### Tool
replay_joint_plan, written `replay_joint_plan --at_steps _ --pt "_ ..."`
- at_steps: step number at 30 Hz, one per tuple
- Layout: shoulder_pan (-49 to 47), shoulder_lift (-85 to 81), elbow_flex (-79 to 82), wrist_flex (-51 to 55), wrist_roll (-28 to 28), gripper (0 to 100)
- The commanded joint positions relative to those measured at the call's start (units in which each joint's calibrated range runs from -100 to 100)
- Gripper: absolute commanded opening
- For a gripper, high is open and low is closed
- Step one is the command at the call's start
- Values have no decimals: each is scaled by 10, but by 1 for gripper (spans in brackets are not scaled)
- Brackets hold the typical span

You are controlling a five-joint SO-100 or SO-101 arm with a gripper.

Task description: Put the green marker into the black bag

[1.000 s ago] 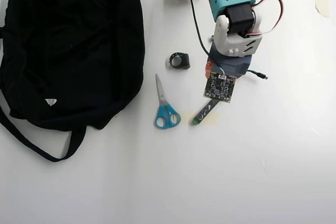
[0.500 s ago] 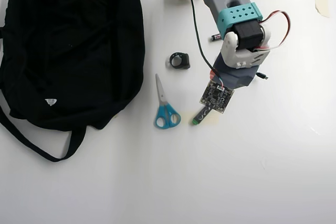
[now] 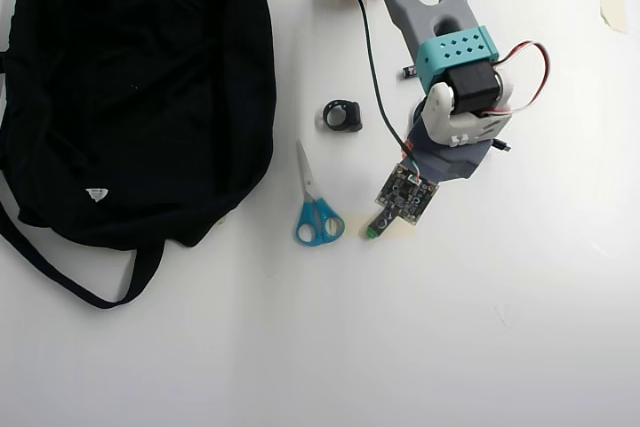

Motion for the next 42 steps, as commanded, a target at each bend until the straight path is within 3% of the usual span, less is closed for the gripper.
replay_joint_plan --at_steps 1,5,42 --pt "-2 7 -22 -19 4 18" --pt "-2 18 -22 -24 5 25" --pt "22 104 -68 -95 56 25"
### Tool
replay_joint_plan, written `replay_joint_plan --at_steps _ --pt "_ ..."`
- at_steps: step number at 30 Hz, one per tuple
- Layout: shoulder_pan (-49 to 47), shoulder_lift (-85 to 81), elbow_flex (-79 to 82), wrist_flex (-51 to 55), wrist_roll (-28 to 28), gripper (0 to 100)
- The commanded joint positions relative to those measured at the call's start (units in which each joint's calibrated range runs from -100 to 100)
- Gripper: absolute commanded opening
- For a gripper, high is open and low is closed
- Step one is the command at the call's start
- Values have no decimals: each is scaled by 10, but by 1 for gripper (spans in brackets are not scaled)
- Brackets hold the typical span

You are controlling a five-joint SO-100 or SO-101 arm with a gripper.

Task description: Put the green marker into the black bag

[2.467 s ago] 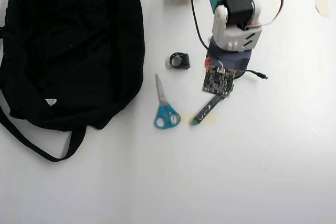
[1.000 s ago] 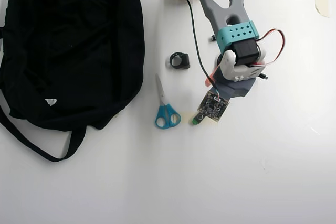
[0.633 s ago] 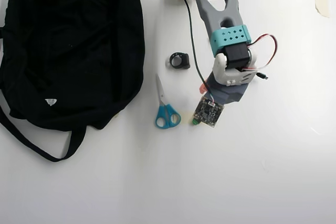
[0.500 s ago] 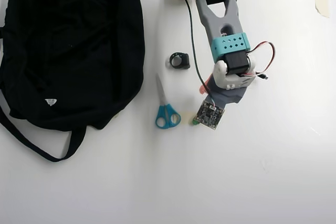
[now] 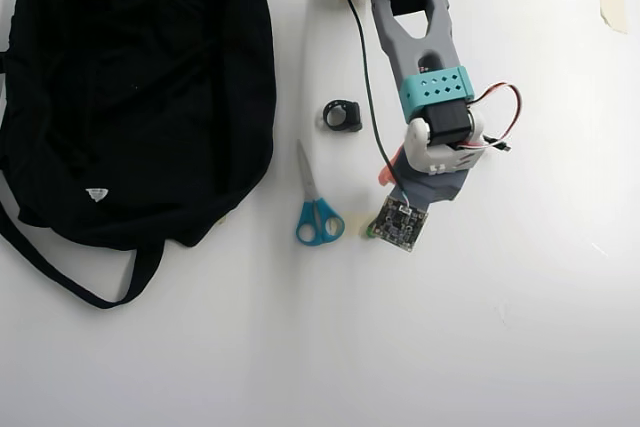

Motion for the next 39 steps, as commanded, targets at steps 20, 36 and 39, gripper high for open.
replay_joint_plan --at_steps 20,36,39 --pt "3 31 -21 -48 1 25" --pt "5 33 -25 -44 2 25" --pt "5 33 -25 -44 2 25"
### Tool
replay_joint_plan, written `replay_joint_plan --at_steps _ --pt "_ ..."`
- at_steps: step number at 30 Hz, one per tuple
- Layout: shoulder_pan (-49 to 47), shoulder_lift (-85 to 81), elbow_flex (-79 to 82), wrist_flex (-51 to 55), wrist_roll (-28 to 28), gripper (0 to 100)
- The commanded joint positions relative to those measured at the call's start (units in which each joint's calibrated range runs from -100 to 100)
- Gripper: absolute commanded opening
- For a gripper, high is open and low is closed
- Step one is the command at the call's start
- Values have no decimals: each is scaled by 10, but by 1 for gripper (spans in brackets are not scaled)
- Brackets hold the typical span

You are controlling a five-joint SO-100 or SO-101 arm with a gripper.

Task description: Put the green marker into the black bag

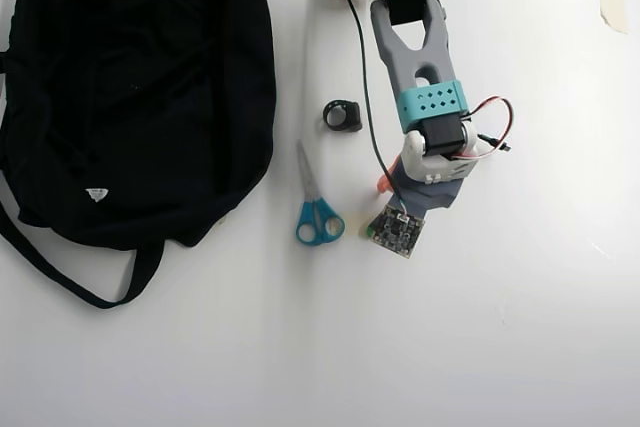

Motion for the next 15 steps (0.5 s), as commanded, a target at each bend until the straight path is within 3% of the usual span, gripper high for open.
replay_joint_plan --at_steps 1,15 --pt "5 -9 -15 -3 -1 25" --pt "5 13 -15 -1 -1 25"
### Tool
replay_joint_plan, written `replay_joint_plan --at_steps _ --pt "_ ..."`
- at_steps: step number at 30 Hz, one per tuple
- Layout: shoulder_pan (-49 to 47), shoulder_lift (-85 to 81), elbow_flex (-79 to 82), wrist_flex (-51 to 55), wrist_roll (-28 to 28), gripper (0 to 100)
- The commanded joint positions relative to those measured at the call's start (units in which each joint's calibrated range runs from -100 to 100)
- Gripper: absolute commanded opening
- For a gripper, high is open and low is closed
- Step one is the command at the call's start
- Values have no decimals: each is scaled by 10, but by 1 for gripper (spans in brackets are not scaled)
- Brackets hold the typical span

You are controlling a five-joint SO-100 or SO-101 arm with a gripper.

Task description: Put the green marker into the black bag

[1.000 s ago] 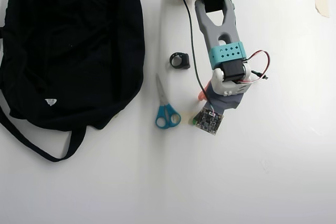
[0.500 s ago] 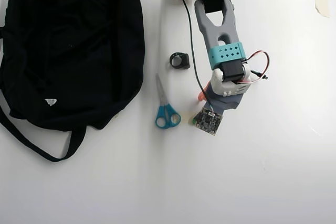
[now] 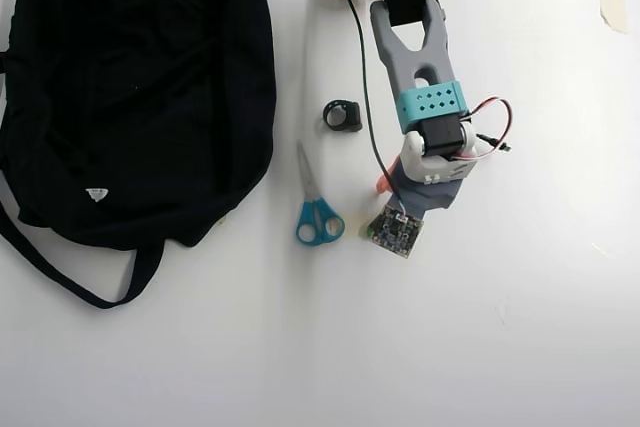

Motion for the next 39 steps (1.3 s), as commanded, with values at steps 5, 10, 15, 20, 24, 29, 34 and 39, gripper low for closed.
replay_joint_plan --at_steps 5,10,15,20,24,29,34,39 --pt "3 -1 -9 -1 0 25" --pt "3 0 -5 14 1 25" --pt "3 0 -3 36 1 25" --pt "5 1 -3 36 2 25" --pt "5 1 -4 49 2 25" --pt "3 1 -10 53 2 25" --pt "0 1 -11 54 3 22" --pt "-2 2 -12 63 3 22"
